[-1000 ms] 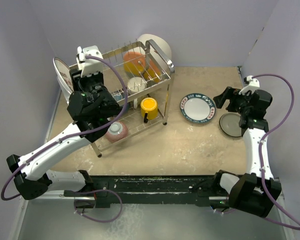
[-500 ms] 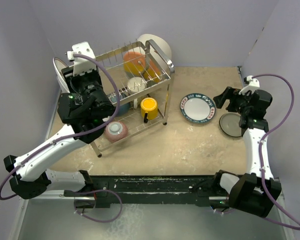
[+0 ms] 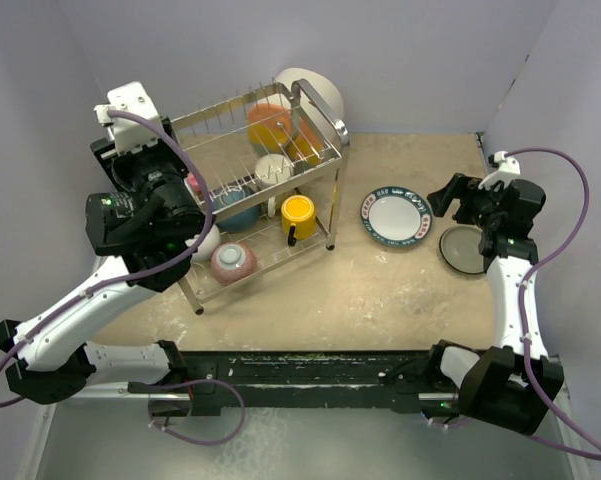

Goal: Load the mixed dishes into the dish rack
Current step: Insert the plate into the dish rack, then pick up the plate at the center of the board.

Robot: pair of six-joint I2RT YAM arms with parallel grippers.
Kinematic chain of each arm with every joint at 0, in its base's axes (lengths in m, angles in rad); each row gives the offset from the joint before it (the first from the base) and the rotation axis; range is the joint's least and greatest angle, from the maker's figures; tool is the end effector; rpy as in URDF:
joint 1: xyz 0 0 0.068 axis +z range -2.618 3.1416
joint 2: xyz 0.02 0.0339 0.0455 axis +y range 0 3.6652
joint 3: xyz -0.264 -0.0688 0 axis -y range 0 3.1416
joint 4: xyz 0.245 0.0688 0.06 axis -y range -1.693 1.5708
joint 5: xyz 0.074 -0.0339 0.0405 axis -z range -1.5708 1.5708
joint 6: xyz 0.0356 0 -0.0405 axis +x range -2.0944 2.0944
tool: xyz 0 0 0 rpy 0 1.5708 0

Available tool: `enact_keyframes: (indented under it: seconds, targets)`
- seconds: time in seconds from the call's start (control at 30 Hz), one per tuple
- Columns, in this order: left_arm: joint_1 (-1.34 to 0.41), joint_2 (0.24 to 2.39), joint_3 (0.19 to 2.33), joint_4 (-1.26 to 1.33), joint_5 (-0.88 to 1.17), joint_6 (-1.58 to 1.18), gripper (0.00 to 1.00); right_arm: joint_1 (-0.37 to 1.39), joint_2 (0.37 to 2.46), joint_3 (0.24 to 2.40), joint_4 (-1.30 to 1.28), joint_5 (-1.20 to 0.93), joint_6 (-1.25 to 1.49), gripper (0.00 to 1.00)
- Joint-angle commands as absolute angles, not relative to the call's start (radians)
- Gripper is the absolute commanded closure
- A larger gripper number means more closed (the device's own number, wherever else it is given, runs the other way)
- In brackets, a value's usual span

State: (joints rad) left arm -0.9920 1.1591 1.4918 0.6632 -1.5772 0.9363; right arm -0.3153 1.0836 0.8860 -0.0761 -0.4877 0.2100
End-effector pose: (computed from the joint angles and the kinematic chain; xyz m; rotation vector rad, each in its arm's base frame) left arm 0.1208 -0.1199 0.5541 -0.5019 1.5097 0.4089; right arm 0.2428 -0.0616 0.3290 0.1393 1.8226 0.3746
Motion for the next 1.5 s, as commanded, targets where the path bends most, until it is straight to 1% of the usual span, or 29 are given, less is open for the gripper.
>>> enact_keyframes:
  seconds: [0.0,0.1,0.23,0.47,0.73,0.8,0.93,1.07,1.1,1.17,1.23,1.3,1.33,1.4,1.47]
  targets:
    - [-1.010,1.171,1.549,0.667,-1.597,0.956,0.38,-0.319,1.059,0.901,-0.049,-0.480,0.216,0.05]
    - [-1.035,1.185,1.590,0.667,-1.597,0.966,0.29,-0.320,1.060,0.900,-0.049,-0.491,0.211,0.05]
    - [-1.071,1.191,1.642,0.664,-1.597,0.973,0.24,-0.320,1.061,0.901,-0.050,-0.521,0.202,0.05]
    - [-1.115,1.192,1.727,0.652,-1.597,0.973,0.18,-0.321,1.062,0.902,-0.059,-0.622,0.160,0.05]
    - [-1.154,1.239,1.847,0.645,-1.588,0.986,0.10,-0.320,1.066,0.897,-0.076,-0.806,0.063,0.05]
    - [-1.163,1.272,1.891,0.627,-1.568,0.990,0.08,-0.320,1.068,0.897,-0.079,-0.840,0.046,0.05]
    - [-1.191,1.346,1.970,0.569,-1.495,0.993,0.00,-0.321,1.073,0.899,-0.085,-0.891,0.020,0.05]
    - [-1.204,1.419,2.020,0.476,-1.394,0.955,0.01,-0.320,1.077,0.903,-0.106,-0.930,-0.016,0.05]
    - [-1.204,1.431,2.038,0.425,-1.363,0.915,0.01,-0.320,1.077,0.903,-0.112,-0.942,-0.027,0.05]
    - [-1.203,1.454,2.105,0.143,-1.248,0.694,0.01,-0.320,1.079,0.902,-0.118,-0.959,-0.045,0.05]
    - [-1.199,1.481,2.216,-0.171,-1.070,0.443,0.01,-0.320,1.084,0.904,-0.120,-0.983,-0.060,0.05]
    - [-1.197,1.489,2.259,-0.320,-0.822,0.337,0.01,-0.320,1.086,0.909,-0.137,-1.000,-0.086,0.05]
    - [-1.197,1.477,2.238,-0.354,-0.698,0.307,0.01,-0.321,1.087,0.911,-0.143,-1.003,-0.096,0.04]
    - [-1.194,1.433,2.140,-0.330,-0.484,0.280,0.01,-0.320,1.083,0.917,-0.153,-0.999,-0.122,0.04]
    - [-1.193,1.383,2.029,-0.285,-0.348,0.241,0.01,-0.320,1.079,0.921,-0.154,-0.986,-0.131,0.03]
